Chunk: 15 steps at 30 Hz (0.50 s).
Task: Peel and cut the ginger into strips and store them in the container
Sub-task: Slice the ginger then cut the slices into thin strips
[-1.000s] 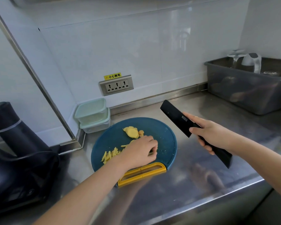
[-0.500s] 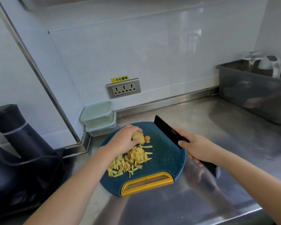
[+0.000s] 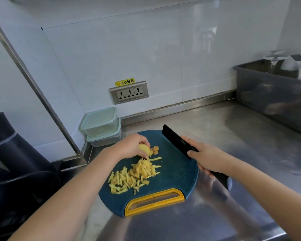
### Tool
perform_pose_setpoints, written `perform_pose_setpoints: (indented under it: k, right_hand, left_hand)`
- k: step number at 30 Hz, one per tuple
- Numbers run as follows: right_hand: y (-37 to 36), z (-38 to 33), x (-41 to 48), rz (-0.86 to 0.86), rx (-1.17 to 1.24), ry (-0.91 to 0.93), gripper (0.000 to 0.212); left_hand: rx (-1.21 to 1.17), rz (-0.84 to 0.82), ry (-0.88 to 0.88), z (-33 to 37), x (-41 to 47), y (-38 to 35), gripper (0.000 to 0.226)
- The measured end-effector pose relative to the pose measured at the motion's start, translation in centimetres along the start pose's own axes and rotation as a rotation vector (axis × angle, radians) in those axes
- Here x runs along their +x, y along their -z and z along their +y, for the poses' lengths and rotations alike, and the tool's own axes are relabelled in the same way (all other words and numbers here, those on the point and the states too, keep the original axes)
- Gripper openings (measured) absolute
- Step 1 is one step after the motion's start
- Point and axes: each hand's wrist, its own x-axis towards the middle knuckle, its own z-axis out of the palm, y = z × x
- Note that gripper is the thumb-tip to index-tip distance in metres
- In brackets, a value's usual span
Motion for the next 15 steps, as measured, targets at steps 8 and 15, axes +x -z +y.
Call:
perform_pose_setpoints:
  k: [8, 15]
  right_hand:
    - [-0.1, 0.5, -0.1, 0.009, 0.032, 0.005, 0.057]
    - [-0.1, 0.6, 0.1, 0.003, 0.016, 0.015, 0.057]
  left_hand:
    - [-0.123, 0.110, 0.095, -1.6, 0.0, 2.3, 0.018]
    - [-0.476, 0.192, 0.173, -1.5, 0.3, 3.4, 0.024]
